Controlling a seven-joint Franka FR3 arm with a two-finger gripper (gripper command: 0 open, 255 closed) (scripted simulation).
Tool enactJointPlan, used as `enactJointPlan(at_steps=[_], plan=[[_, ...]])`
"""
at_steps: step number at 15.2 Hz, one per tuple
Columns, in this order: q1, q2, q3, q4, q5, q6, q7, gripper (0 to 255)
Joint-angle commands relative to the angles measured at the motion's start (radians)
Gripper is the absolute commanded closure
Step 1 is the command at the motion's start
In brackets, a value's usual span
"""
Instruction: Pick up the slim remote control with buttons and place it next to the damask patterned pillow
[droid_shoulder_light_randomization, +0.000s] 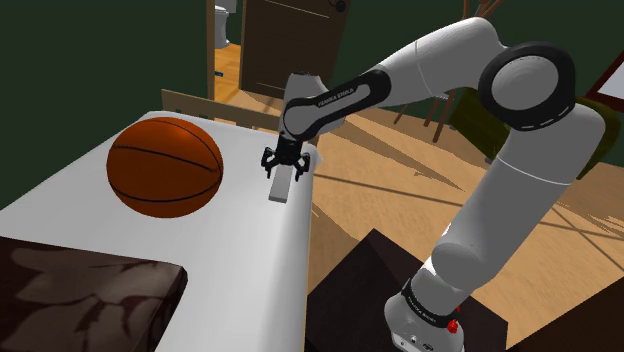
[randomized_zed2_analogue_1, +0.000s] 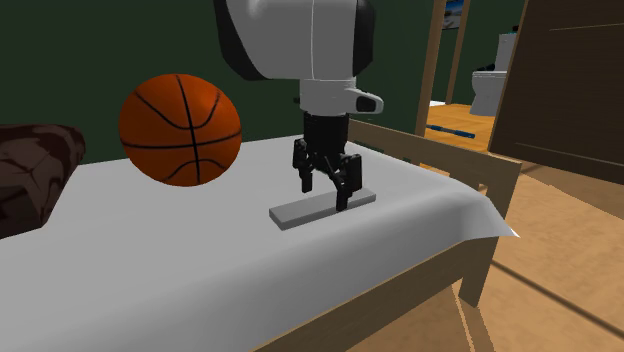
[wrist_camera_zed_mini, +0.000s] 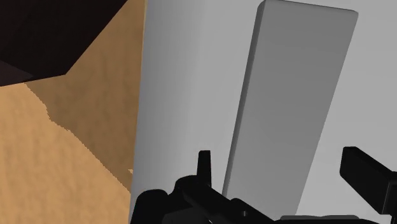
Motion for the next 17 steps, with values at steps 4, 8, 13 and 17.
enactJointPlan(at_steps=[4, 8, 13, 17], plan=[[0.001, 0.014, -0.001, -0.007, -0.005, 0.022, 0.003, 0], [0.001, 0.014, -0.001, -0.007, -0.005, 0.022, 0.003, 0], [0.001, 0.014, -0.001, -0.007, -0.005, 0.022, 0.003, 255], [0.0, 0.014, -0.001, -0.007, -0.005, 0.021, 0.003, 255]])
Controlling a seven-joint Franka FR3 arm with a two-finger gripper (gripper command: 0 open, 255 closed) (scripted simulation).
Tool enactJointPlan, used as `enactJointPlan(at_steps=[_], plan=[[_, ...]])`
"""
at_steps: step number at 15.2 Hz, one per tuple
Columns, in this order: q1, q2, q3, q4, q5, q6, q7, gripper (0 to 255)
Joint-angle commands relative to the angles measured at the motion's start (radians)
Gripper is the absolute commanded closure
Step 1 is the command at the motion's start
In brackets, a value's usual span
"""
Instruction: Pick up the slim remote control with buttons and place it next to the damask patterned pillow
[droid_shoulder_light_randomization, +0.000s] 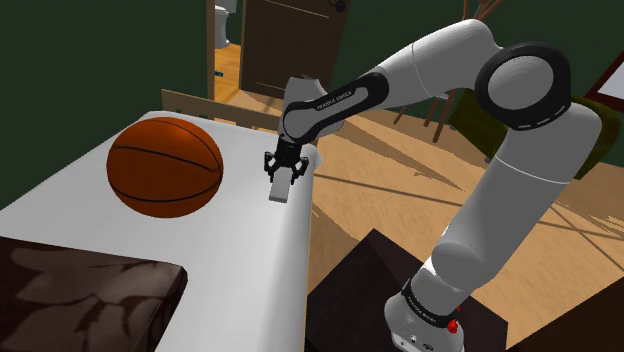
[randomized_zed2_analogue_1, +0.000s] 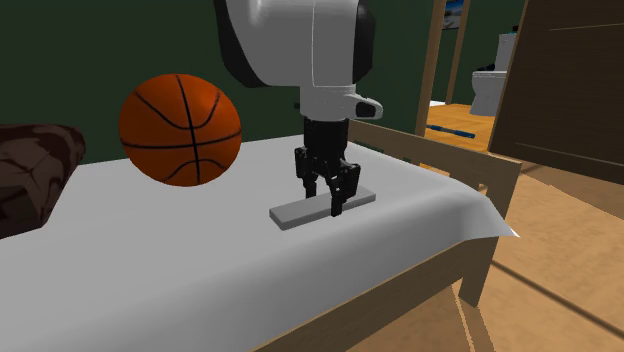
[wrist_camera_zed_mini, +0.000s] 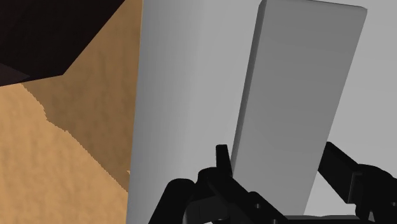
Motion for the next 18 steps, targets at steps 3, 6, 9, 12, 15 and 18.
enactJointPlan(at_steps=[3, 6, 9, 12, 15, 18], plan=[[0.0, -0.008, 0.0, 0.004, 0.003, -0.012, -0.002, 255], [-0.001, -0.033, 0.001, 0.019, 0.011, -0.051, -0.007, 255], [-0.002, -0.056, 0.001, 0.035, 0.017, -0.09, -0.011, 255], [-0.003, -0.077, 0.001, 0.054, 0.023, -0.13, -0.015, 255], [-0.004, -0.097, 0.001, 0.075, 0.029, -0.169, -0.018, 255], [-0.004, -0.114, 0.0, 0.097, 0.033, -0.209, -0.021, 255]])
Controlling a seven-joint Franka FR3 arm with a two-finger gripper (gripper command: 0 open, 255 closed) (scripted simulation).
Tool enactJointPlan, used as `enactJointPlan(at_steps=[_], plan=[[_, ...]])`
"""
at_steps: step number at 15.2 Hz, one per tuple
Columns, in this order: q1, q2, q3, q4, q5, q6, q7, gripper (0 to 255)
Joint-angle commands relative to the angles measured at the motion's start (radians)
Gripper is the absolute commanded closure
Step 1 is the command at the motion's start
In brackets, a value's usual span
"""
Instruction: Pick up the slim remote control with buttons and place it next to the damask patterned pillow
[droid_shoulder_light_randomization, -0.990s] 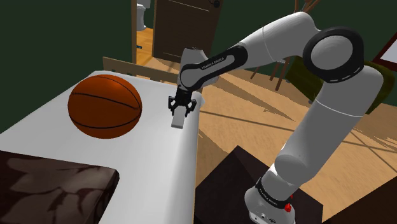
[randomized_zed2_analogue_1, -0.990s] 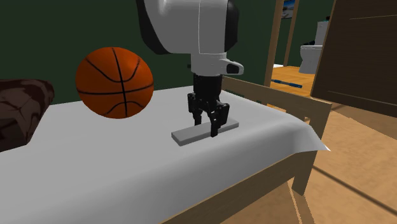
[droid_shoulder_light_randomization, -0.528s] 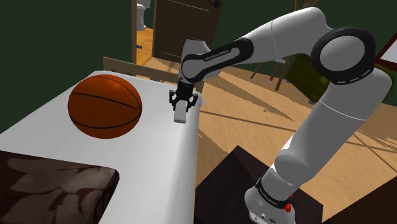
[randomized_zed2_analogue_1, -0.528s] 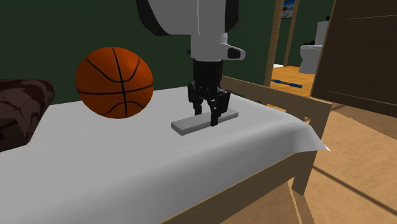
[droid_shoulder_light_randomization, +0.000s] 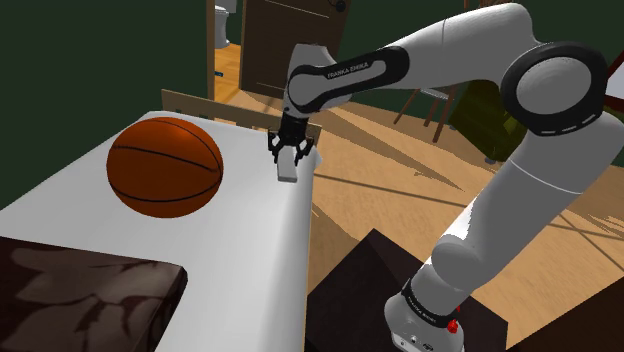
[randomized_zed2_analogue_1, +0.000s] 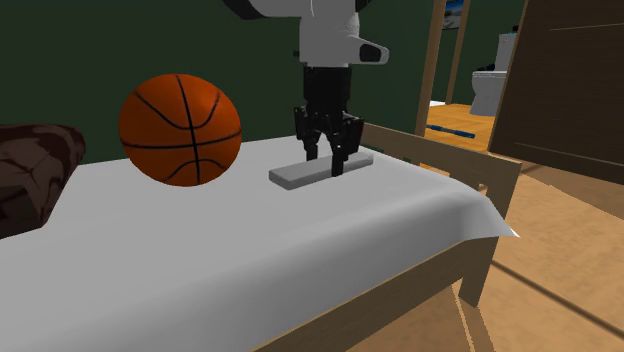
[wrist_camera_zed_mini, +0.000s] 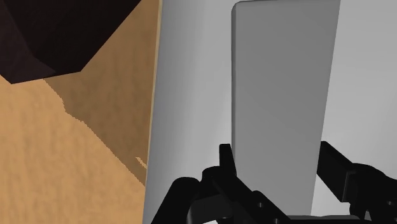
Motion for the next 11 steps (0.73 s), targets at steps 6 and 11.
enactJointPlan(at_steps=[6, 11], plan=[[-0.001, -0.036, -0.001, 0.059, 0.008, -0.094, -0.004, 255], [-0.002, -0.054, -0.003, 0.107, 0.012, -0.16, -0.006, 255]])
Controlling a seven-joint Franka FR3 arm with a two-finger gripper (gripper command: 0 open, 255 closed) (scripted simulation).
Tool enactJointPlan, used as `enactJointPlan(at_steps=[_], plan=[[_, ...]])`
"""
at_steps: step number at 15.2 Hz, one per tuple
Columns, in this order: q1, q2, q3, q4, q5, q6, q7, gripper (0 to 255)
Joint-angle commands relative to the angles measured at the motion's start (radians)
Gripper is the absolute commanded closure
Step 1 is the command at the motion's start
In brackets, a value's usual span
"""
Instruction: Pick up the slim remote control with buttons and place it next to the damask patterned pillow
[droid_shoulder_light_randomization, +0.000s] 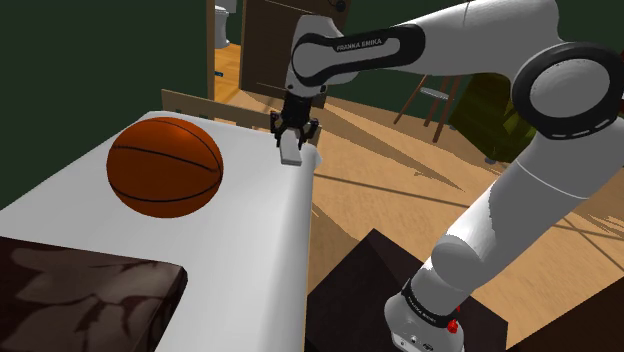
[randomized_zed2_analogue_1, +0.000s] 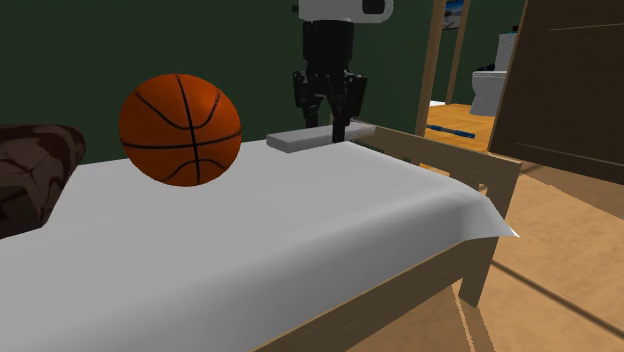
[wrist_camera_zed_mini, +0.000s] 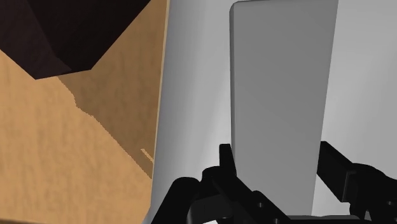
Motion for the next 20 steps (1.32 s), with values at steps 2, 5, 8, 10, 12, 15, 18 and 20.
enactJointPlan(at_steps=[2, 5, 8, 10, 12, 15, 18, 20], plan=[[0.0, -0.011, -0.001, 0.028, 0.002, -0.039, -0.001, 255], [-0.001, -0.018, -0.002, 0.061, 0.003, -0.079, -0.001, 255], [-0.001, -0.024, -0.002, 0.096, 0.004, -0.119, -0.001, 255], [-0.002, -0.026, -0.003, 0.12, 0.004, -0.146, -0.001, 255], [-0.002, -0.027, -0.003, 0.14, 0.004, -0.166, -0.001, 255], [0.025, -0.096, 0.024, 0.067, 0.025, -0.159, 0.046, 255], [0.053, -0.159, 0.055, 0.005, 0.048, -0.155, 0.094, 255], [0.072, -0.198, 0.077, -0.031, 0.065, -0.155, 0.128, 255]])
